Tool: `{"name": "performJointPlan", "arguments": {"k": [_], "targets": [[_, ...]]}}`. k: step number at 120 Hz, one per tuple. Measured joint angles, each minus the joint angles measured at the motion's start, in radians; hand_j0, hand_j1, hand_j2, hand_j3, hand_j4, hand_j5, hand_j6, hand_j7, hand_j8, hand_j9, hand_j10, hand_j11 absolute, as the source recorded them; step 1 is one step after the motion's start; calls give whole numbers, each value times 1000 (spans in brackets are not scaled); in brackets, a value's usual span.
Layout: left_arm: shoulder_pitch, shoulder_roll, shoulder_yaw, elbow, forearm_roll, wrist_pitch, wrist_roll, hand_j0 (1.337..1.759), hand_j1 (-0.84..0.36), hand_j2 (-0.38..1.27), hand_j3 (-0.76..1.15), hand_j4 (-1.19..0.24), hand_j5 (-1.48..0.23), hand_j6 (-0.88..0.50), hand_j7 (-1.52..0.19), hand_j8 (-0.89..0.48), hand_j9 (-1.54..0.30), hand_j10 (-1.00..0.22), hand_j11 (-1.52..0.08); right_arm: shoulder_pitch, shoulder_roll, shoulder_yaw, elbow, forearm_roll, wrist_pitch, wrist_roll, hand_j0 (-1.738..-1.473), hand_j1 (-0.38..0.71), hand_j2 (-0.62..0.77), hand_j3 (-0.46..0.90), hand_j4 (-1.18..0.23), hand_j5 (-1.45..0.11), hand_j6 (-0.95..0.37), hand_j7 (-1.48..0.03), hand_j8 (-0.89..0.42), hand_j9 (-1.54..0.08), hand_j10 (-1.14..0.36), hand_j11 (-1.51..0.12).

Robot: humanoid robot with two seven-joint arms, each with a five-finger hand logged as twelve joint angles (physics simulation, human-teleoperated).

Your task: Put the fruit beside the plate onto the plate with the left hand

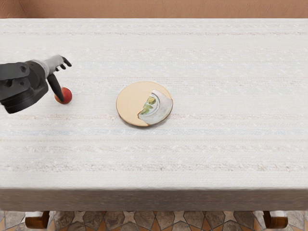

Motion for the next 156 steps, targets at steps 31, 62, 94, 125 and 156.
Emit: {"name": "performJointPlan", "arguments": {"k": [31, 62, 94, 125, 156], "targets": [[2, -99, 119, 112, -42, 20, 0, 1658, 55, 52, 0, -250, -322, -251, -321, -251, -321, -250, -321, 0, 0, 0, 0, 0, 0, 0, -1658, -303, -7, 0, -39, -50, -39, -50, -39, -50, -39, -50], [21, -204, 157, 226, -74, 15, 0, 1658, 53, 52, 0, -251, -323, -252, -322, -251, -322, -250, -322, 0, 0, 0, 0, 0, 0, 0, -1658, -303, -7, 0, -39, -50, -39, -50, -39, -50, -39, -50], [66, -266, 168, 382, -106, 3, 0, 1658, 53, 52, 0, -251, -323, -252, -323, -252, -323, -251, -323, 0, 0, 0, 0, 0, 0, 0, -1658, -303, -7, 0, -39, -50, -39, -50, -39, -50, -39, -50], [86, -333, 167, 457, -110, -14, 0, 1658, 53, 52, 0, -251, -323, -252, -323, -252, -323, -251, -323, 0, 0, 0, 0, 0, 0, 0, -1658, -303, -7, 0, -39, -50, -39, -50, -39, -50, -39, -50], [119, -365, 161, 515, -109, -27, 0, 1658, 53, 52, 0, -251, -323, -252, -323, -252, -323, -251, -323, 0, 0, 0, 0, 0, 0, 0, -1658, -303, -7, 0, -39, -50, -39, -50, -39, -50, -39, -50]]}}
